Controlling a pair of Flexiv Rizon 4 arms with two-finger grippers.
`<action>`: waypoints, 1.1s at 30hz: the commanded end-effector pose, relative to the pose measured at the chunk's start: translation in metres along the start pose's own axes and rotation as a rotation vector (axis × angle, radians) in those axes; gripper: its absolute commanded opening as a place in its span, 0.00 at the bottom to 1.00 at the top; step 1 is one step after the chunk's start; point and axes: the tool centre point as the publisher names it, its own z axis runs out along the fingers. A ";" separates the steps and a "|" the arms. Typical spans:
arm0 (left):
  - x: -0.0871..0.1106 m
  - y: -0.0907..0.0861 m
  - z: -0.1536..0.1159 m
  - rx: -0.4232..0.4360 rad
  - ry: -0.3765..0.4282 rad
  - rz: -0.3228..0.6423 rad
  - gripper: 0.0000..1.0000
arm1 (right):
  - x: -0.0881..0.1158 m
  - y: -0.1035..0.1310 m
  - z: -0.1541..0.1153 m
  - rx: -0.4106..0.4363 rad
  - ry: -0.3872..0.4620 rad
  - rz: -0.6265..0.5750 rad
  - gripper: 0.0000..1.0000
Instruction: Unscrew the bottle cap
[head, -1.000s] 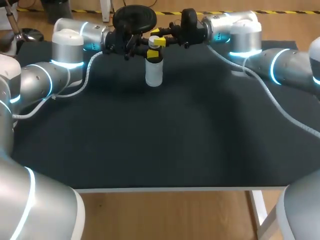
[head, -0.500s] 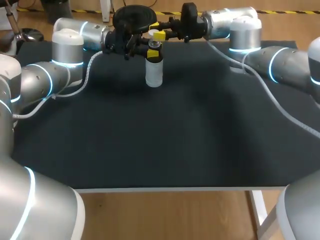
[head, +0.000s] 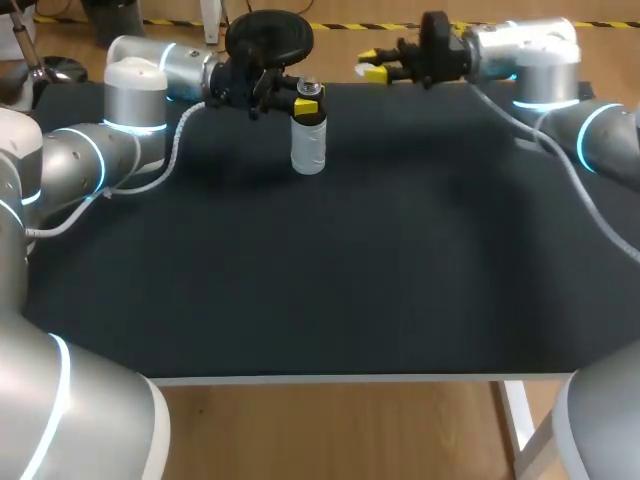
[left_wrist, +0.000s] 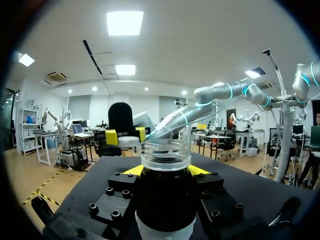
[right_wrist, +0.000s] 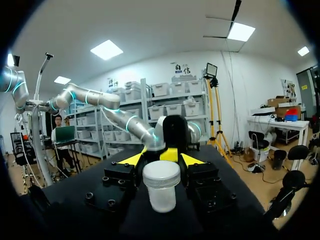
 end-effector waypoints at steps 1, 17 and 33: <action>-0.006 0.002 -0.001 0.004 0.012 0.000 0.00 | 0.005 -0.028 -0.050 0.072 0.269 0.057 0.00; -0.006 0.002 -0.001 0.004 0.012 0.000 0.00 | 0.018 -0.108 -0.091 0.422 0.070 0.227 0.00; -0.006 0.002 -0.001 0.004 0.012 0.000 0.00 | 0.022 -0.136 -0.094 0.414 0.059 0.287 0.00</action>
